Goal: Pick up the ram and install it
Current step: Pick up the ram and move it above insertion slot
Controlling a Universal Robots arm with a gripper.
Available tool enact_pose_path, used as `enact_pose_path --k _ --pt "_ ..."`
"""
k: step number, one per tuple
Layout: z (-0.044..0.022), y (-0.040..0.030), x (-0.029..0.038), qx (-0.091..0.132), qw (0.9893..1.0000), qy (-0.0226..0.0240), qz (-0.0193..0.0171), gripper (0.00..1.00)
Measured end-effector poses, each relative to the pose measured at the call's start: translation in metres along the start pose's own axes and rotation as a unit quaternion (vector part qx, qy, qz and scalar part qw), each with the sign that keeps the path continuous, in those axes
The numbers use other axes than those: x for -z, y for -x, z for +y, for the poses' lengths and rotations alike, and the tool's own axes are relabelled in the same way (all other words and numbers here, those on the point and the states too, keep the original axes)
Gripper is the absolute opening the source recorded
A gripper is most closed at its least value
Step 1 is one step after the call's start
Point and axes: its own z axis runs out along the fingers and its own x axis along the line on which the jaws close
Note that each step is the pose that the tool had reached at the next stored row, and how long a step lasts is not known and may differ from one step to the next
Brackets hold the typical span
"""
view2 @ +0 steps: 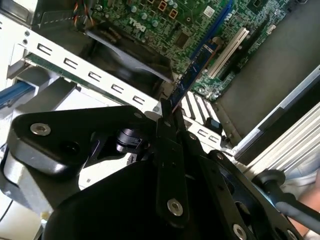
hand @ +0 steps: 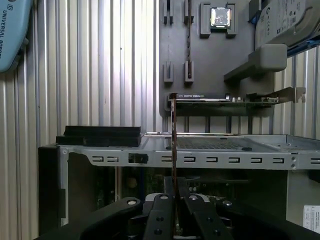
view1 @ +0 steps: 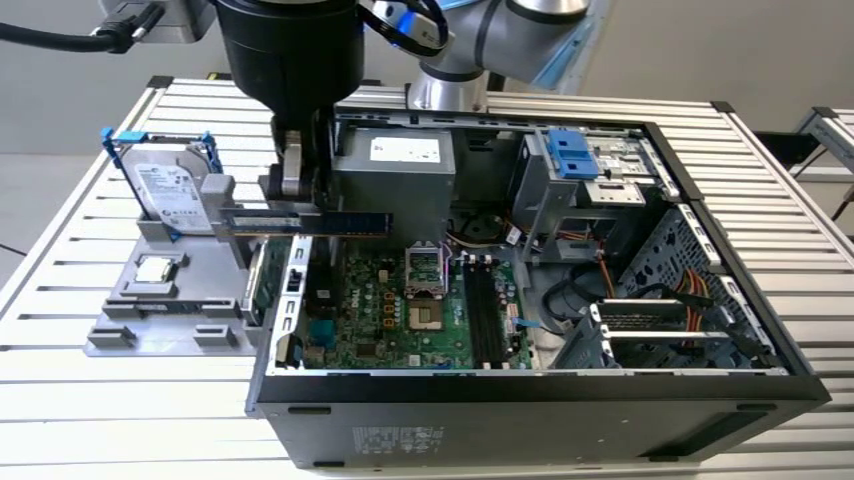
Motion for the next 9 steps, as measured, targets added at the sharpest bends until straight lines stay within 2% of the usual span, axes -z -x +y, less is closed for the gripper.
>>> enact_pose_path --k 9 --pt "-0.0092 0.0001 0.0003 0.0 1.0 0.0002 0.0 0.0"
